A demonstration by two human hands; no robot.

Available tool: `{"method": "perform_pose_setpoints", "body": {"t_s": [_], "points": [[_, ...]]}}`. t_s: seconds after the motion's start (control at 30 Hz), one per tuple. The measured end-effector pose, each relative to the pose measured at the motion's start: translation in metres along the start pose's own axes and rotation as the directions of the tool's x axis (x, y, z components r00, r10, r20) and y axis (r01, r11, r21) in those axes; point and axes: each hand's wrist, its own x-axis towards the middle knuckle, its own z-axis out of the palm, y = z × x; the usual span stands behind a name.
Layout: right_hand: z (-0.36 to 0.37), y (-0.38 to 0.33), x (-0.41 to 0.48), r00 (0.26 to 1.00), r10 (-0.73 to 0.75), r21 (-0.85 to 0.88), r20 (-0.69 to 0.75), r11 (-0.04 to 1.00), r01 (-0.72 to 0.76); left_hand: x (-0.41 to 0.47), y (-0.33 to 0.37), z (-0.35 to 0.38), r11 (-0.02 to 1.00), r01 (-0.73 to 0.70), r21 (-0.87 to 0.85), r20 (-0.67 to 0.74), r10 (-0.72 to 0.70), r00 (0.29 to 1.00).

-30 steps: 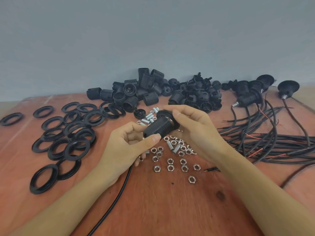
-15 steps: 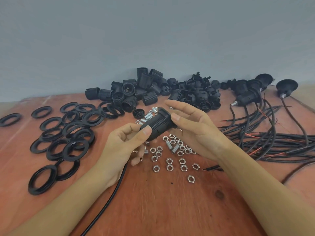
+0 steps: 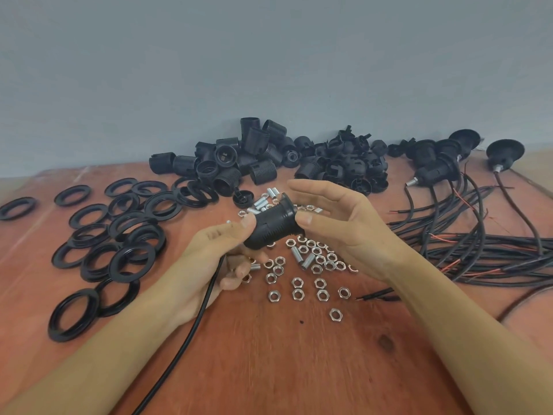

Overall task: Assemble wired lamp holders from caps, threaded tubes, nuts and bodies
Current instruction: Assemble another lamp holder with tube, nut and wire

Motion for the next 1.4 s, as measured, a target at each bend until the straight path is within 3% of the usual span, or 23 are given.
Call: {"method": "perform_pose_setpoints", "body": {"t_s": [0.1, 0.2, 0.27, 0.57, 0.7, 0.83, 0.97, 1.17, 1.3, 1.4], "points": [[-0.002, 0.0, 0.001, 0.997, 0.013, -0.146, -0.079, 0.989, -0.024, -0.001, -0.003, 0.003, 0.983, -0.153, 0.1, -0.007, 0.155, 0.988], [0.0, 0.003, 0.003, 0.99, -0.017, -0.265, -0.142, 0.964, -0.021, -0.004, -0.007, 0.009, 0.876, -0.353, 0.329, 0.013, 0.37, 0.929], [0.004, 0.007, 0.005, 0.982, -0.069, -0.339, -0.178, 0.941, 0.005, -0.005, -0.005, 0.011, 0.819, -0.422, 0.389, 0.046, 0.44, 0.897], [0.005, 0.01, 0.006, 0.952, -0.076, -0.338, -0.297, 0.941, -0.03, -0.003, 0.0, 0.013, 0.896, -0.383, 0.226, -0.123, 0.416, 0.901], [0.012, 0.011, 0.006, 0.964, -0.047, -0.313, -0.263, 0.949, -0.039, -0.004, -0.001, 0.014, 0.901, -0.364, 0.237, -0.149, 0.404, 0.903], [0.007, 0.008, 0.005, 0.908, -0.087, -0.219, -0.409, 0.976, -0.005, -0.004, 0.0, 0.012, 0.898, -0.376, 0.23, -0.164, 0.417, 0.894], [0.016, 0.008, 0.006, 0.958, 0.021, -0.18, -0.288, 0.981, -0.076, -0.004, -0.002, 0.012, 0.897, -0.381, 0.224, -0.158, 0.419, 0.894], [0.011, 0.009, 0.005, 0.912, -0.12, -0.189, -0.392, 0.981, 0.048, -0.002, -0.002, 0.01, 0.884, -0.402, 0.237, -0.184, 0.447, 0.875], [0.023, 0.012, 0.002, 0.982, 0.007, -0.293, -0.19, 0.954, -0.064, -0.003, -0.003, 0.011, 0.859, -0.438, 0.265, -0.187, 0.491, 0.851], [0.033, 0.016, 0.001, 0.994, -0.035, -0.261, -0.103, 0.965, 0.007, -0.004, -0.004, 0.012, 0.827, -0.465, 0.316, -0.158, 0.529, 0.834]]}}
